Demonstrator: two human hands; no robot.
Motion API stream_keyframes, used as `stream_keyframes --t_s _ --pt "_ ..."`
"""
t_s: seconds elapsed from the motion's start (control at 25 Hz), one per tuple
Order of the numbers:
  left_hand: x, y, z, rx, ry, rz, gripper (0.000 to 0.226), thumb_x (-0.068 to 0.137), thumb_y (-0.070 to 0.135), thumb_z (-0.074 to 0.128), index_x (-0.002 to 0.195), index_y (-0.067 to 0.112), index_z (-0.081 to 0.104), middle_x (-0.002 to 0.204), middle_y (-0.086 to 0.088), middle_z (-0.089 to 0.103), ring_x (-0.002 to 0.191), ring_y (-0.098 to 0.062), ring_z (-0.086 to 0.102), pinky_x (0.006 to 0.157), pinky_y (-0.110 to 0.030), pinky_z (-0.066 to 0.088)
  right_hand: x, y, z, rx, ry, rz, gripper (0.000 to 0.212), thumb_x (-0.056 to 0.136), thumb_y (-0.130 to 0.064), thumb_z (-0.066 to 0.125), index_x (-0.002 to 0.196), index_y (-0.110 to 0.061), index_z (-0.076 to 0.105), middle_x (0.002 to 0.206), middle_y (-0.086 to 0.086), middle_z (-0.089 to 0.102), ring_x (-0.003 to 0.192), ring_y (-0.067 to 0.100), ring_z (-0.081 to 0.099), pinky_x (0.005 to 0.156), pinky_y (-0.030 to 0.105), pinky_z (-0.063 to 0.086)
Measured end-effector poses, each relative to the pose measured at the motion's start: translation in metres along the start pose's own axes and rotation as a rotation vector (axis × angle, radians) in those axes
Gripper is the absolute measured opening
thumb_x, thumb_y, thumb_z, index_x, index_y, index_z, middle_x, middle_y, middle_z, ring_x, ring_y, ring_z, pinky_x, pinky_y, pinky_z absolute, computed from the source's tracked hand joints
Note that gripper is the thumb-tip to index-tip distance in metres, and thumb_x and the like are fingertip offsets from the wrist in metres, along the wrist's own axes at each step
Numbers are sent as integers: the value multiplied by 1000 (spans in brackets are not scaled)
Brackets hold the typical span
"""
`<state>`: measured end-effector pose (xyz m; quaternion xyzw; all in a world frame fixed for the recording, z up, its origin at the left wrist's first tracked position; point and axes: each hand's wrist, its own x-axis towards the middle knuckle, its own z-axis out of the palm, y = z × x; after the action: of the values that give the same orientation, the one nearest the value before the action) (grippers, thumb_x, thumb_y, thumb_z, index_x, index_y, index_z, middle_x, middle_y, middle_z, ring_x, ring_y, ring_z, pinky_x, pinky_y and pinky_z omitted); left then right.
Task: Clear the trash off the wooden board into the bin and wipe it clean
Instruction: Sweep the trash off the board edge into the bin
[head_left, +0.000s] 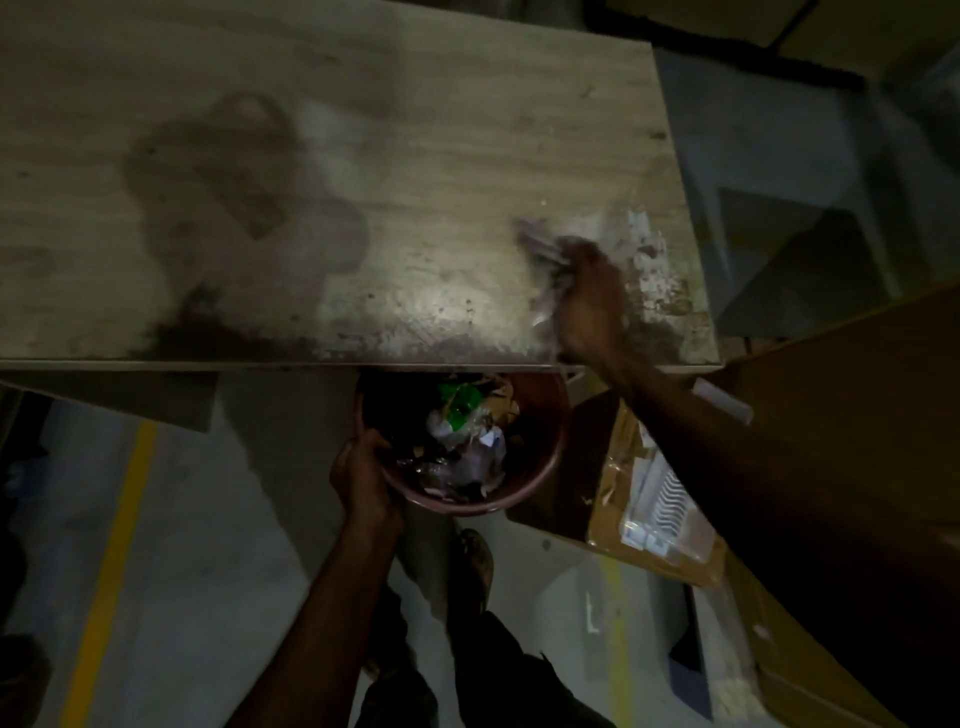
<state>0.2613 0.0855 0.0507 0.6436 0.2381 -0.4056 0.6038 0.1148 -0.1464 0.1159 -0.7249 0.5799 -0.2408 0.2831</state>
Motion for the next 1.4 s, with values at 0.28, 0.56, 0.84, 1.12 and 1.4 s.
stream_keyframes --t_s 0.28,0.56,0.84,1.12,1.4 --pt "13 13 17 -20 -58 70 27 74 -1 57 62 20 70 71 4 69 70 -19 60 62 -26 46 -26 -48 28 174 98 -270 32 104 -17 49 126 -1 66 126 8 64 111 3 64 92 24 57" --pt "39 25 -16 -12 68 121 9 63 6 62 60 14 62 73 -7 55 74 -22 52 67 -36 42 125 -18 47 -259 -134 -63 67 96 -40 30 151 -5 46 154 22 47 143 39 44 122 43 32" --pt "26 44 -54 -32 99 79 13 65 3 62 57 13 67 67 -3 62 71 -22 57 67 -35 45 -71 -84 107 -62 -387 -462 73 85 5 48 154 -19 47 160 11 43 144 32 38 112 26 28" --pt "20 61 -120 53 111 153 31 76 5 65 48 18 59 60 0 59 72 -20 55 66 -34 43 -170 -139 135 463 -505 -118 48 96 14 49 142 0 54 144 14 58 133 24 54 117 27 42" --pt "20 90 -186 118 105 353 24 83 17 78 90 12 56 83 -9 63 80 -22 61 71 -36 52 -200 -180 165 540 -640 243 26 106 -1 49 130 -10 57 108 2 65 94 14 65 76 20 55"
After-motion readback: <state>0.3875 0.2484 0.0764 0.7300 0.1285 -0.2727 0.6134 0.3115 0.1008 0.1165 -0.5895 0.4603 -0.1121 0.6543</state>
